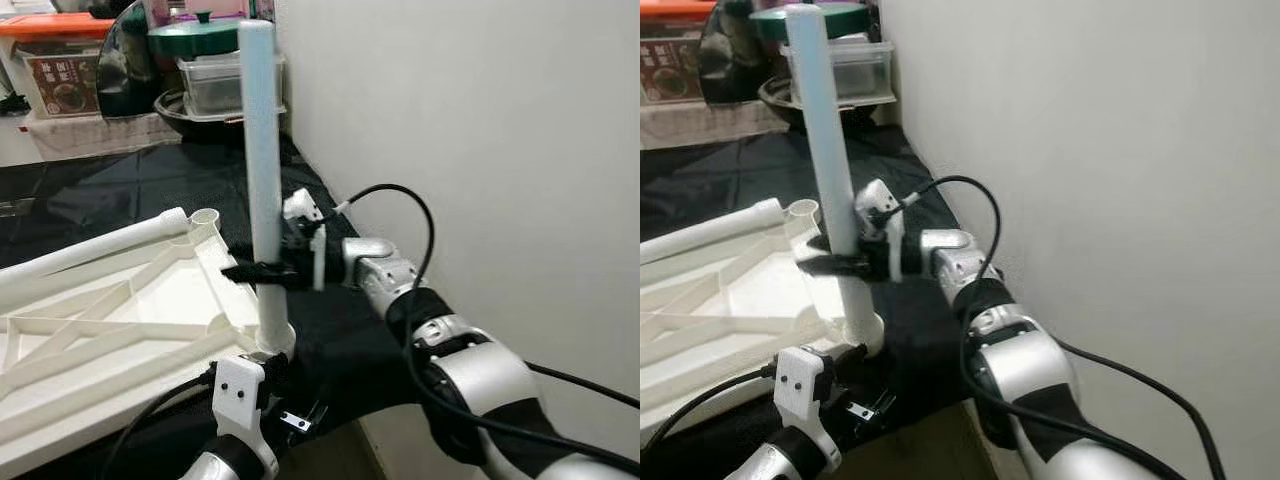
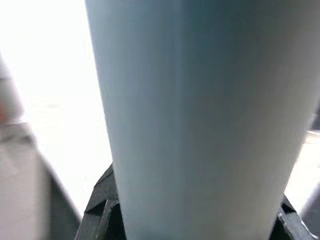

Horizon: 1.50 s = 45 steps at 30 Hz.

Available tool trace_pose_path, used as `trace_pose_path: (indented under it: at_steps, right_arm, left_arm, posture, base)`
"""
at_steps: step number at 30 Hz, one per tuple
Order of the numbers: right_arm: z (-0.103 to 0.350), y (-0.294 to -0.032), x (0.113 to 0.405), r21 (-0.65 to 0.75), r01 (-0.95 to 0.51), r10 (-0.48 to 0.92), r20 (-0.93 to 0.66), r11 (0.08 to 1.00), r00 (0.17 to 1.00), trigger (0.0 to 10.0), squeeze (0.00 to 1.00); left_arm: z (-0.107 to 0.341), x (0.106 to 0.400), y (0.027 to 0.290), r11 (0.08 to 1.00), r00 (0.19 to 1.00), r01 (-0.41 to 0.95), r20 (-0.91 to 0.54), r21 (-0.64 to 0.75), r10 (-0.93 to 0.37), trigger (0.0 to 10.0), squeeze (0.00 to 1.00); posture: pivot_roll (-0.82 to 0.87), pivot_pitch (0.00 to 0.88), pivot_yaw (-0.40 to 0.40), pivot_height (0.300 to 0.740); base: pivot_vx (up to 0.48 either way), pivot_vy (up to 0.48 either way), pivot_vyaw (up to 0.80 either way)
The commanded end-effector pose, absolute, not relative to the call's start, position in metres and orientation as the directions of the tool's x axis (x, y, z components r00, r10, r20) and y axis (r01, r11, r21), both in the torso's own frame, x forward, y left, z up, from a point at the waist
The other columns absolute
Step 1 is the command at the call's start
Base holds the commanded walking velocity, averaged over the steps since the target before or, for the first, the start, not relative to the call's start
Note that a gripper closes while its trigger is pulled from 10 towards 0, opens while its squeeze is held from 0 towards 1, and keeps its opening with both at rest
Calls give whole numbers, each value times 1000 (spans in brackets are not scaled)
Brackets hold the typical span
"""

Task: Building children table

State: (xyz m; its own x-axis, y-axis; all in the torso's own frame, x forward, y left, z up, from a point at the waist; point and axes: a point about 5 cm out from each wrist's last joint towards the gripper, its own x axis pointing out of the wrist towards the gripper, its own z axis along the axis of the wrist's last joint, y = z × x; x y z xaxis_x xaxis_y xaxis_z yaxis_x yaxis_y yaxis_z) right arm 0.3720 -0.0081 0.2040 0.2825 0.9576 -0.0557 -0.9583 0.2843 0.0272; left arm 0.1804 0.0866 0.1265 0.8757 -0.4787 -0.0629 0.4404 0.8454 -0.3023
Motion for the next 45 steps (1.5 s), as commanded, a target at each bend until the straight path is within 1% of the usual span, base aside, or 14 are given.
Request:
trace_pose_path:
  at_steps: [1,3,7,13,20,21,22,23,24,25,29,30,43,45]
  right_arm:
    - [195,-9,377,30,-912,907,-122,409,403,0,0]
    - [194,-10,380,30,-888,882,-132,459,452,0,0]
    - [183,-52,405,88,-359,369,-180,929,912,0,0]
    - [163,-72,401,195,133,-73,-285,972,956,0,0]
    - [164,-48,395,246,133,-59,-288,960,956,0,0]
    - [167,-41,395,249,103,-31,-277,963,960,3686,0]
    - [167,-41,395,249,103,-31,-277,963,960,3686,0]
    - [174,-32,395,243,17,39,-224,970,974,10000,0]
    - [175,-30,395,237,0,52,-211,971,976,10000,0]
    - [178,-31,396,238,-18,63,-184,971,981,10000,1000]
    - [185,-35,398,218,-79,104,-103,973,989,10000,1000]
    - [187,-28,398,283,-209,240,-78,936,968,10000,0]
    - [188,-37,389,245,-749,772,3,615,635,10000,0]
    - [190,-36,378,183,-910,925,-1,373,379,10000,0]
  left_arm:
    - [127,180,87,849,880,432,-64,-303,-471,10000,0]
    - [127,179,87,849,880,433,-64,-303,-471,10000,0]
    - [124,181,89,860,886,419,-74,-293,-457,10000,0]
    - [123,183,90,866,888,415,-81,-281,-452,10000,0]
    - [123,183,90,867,889,414,-82,-278,-451,10000,0]
    - [123,183,90,867,889,414,-82,-278,-451,10000,0]
    - [123,183,90,867,889,414,-82,-278,-451,10000,0]
    - [123,183,90,867,888,415,-83,-276,-452,10000,0]
    - [123,183,90,867,888,415,-84,-276,-452,10000,0]
    - [123,183,90,867,888,416,-85,-275,-452,10000,0]
    - [123,183,90,866,887,417,-84,-277,-455,10000,0]
    - [122,182,89,865,885,419,-86,-277,-457,10000,0]
    - [123,183,89,862,882,426,-83,-275,-463,10000,0]
    - [123,183,89,859,880,431,-81,-276,-468,10000,0]
  posture:
    - [39,0,-53,740]
    - [39,0,-53,740]
    - [28,0,-46,740]
    - [28,0,-43,740]
    - [28,0,-43,740]
    - [28,0,-43,740]
    - [28,0,-43,740]
    - [28,0,-43,740]
    - [28,0,-43,740]
    - [28,0,-38,740]
    - [28,0,-38,740]
    - [26,0,-35,740]
    - [25,0,-33,740]
    - [25,0,-32,740]
  base:
    - [0,0,0]
    - [0,0,0]
    - [0,0,0]
    - [0,0,0]
    - [0,0,0]
    - [0,0,0]
    - [0,0,0]
    - [0,0,0]
    - [0,0,0]
    - [0,0,0]
    - [0,0,0]
    - [0,0,0]
    - [0,0,0]
    - [0,0,0]
